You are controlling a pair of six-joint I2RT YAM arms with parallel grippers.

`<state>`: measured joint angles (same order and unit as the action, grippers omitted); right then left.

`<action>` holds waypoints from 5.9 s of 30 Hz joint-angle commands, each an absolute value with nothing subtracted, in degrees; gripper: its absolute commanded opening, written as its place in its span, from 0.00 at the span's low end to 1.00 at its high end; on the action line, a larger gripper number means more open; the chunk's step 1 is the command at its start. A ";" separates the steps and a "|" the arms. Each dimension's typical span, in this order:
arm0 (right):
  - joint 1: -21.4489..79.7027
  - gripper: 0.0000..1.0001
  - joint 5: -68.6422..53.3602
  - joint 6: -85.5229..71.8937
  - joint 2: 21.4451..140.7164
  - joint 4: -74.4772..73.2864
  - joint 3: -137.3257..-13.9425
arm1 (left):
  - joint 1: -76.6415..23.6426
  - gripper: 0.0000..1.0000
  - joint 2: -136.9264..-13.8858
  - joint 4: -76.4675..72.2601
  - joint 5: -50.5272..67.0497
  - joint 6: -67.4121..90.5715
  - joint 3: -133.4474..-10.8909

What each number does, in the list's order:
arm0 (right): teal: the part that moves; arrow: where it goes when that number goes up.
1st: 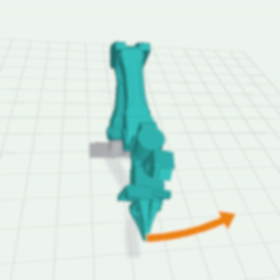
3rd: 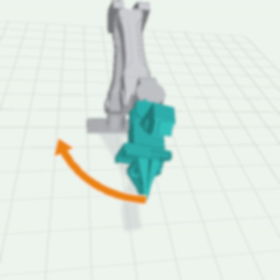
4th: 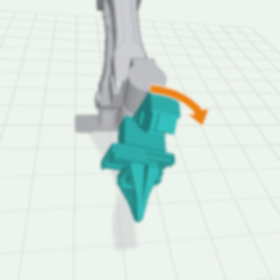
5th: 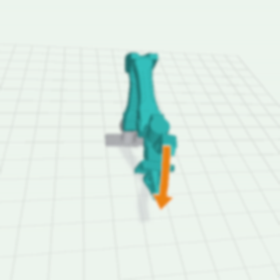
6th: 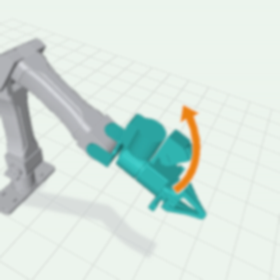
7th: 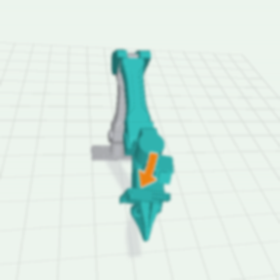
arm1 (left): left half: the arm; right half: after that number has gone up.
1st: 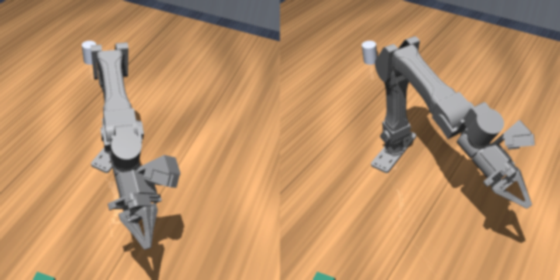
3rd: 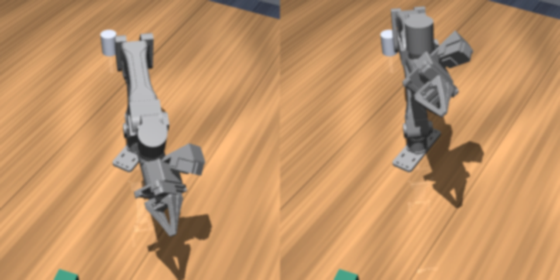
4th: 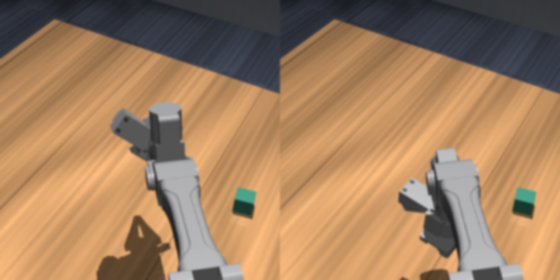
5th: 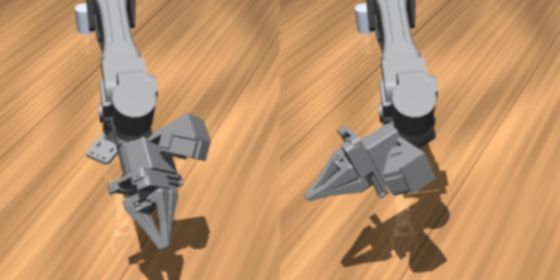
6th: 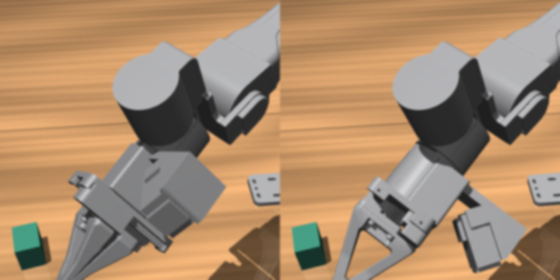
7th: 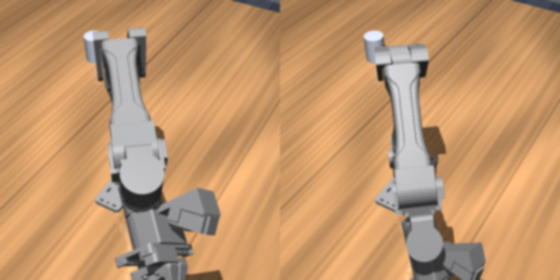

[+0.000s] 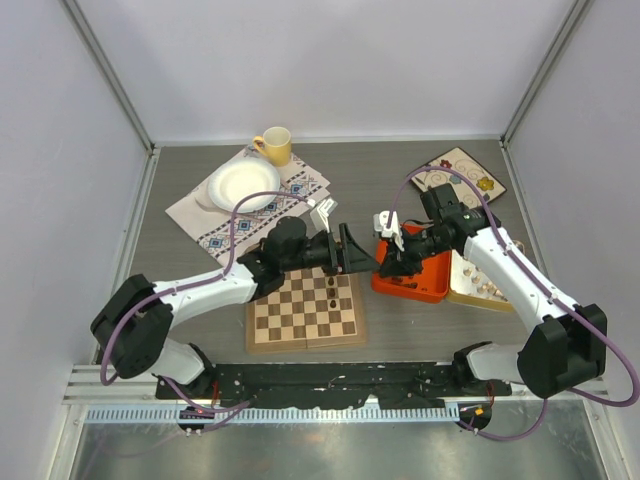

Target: Set up the chess pieces on the board

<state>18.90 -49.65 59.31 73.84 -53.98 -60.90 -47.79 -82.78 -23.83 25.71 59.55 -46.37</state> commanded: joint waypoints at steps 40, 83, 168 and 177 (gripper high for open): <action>20.30 0.08 -54.49 56.34 71.63 -51.77 -61.79 | -48.60 0.13 -86.57 -22.32 27.60 59.77 -49.75; 22.23 0.47 -63.63 -59.59 75.23 23.03 -55.02 | -39.55 0.06 -60.82 -49.22 14.59 68.91 -30.06; 43.33 0.02 -26.29 36.21 78.04 -36.48 -54.41 | -28.21 1.00 -46.14 27.42 -18.54 3.70 -42.98; 47.20 0.03 -21.36 35.07 82.08 -34.63 -56.07 | -28.21 1.00 -46.05 26.10 -19.16 3.52 -41.57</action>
